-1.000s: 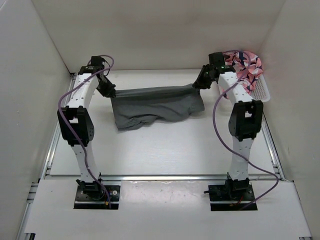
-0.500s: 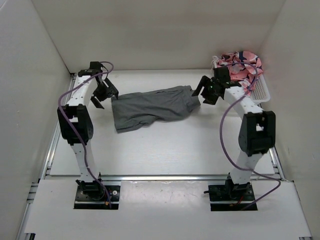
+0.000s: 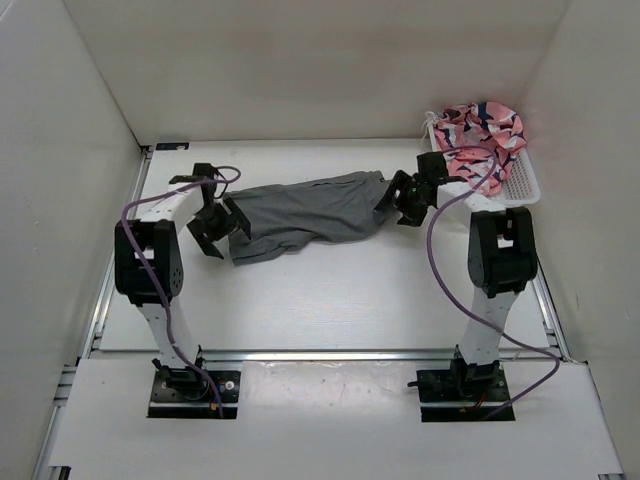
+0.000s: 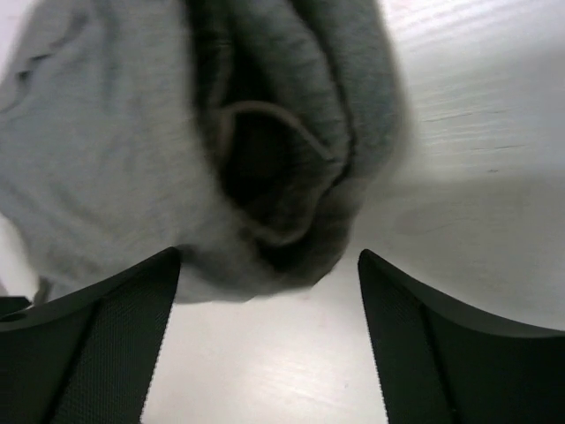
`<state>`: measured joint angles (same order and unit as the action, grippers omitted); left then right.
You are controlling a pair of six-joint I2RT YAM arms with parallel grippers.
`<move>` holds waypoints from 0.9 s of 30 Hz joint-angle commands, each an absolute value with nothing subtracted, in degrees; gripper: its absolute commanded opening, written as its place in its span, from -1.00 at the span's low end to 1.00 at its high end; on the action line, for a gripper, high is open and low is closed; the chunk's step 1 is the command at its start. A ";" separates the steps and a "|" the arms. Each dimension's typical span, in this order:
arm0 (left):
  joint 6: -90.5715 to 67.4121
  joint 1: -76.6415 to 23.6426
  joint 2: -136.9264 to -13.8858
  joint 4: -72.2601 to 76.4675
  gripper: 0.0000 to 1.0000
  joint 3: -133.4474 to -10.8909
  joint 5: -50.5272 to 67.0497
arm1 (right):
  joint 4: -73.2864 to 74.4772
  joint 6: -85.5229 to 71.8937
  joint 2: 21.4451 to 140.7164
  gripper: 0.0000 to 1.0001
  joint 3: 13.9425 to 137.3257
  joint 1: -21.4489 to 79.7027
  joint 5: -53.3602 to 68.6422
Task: Fold and stack the shorts
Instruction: Fold the shorts
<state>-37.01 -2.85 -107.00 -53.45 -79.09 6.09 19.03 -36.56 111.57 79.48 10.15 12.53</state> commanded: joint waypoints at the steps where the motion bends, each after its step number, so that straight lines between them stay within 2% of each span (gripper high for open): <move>1: -37.71 -4.04 -108.36 -50.01 1.00 -79.01 8.53 | 16.88 -37.87 114.07 0.64 82.70 10.28 10.46; 4: -38.85 -4.57 -109.85 -48.87 0.76 -79.01 8.00 | 16.35 -38.41 115.39 0.40 83.23 10.28 7.57; 5: -38.85 -5.18 -110.47 -48.87 0.43 -79.01 8.00 | 16.35 -38.41 116.01 0.30 83.23 10.89 6.60; 6: -38.85 -5.19 -111.17 -48.87 0.23 -79.01 8.00 | 16.35 -38.41 116.02 0.10 83.23 10.90 5.46; 7: -38.85 -5.19 -111.18 -48.87 -0.02 -79.54 7.39 | 16.35 -38.41 116.02 -0.03 83.23 11.42 4.49; 8: -38.85 -5.19 -111.70 -48.87 -0.35 -79.54 6.86 | 16.35 -38.41 116.02 -0.19 82.54 11.43 3.79; 9: -39.37 -5.19 -111.71 -48.87 -0.79 -79.54 6.86 | 16.35 -38.41 116.02 -0.37 82.01 11.95 2.74; 10: -39.37 -5.19 -111.71 -48.87 -0.79 -79.54 6.86 | 16.35 -38.41 114.45 -0.77 81.39 12.56 1.77; 12: -38.77 -4.58 -111.71 -48.87 -0.79 -79.54 5.11 | 16.35 -38.41 112.86 -1.00 79.46 13.44 0.10; 17: -37.35 -3.08 -109.42 -49.48 -0.79 -78.93 2.99 | 20.30 -39.81 104.34 -1.00 72.70 14.68 -2.64; 27: -33.57 -1.93 -99.68 -50.01 -0.79 -67.95 2.47 | 23.73 -43.51 78.52 -1.00 45.29 16.26 -4.31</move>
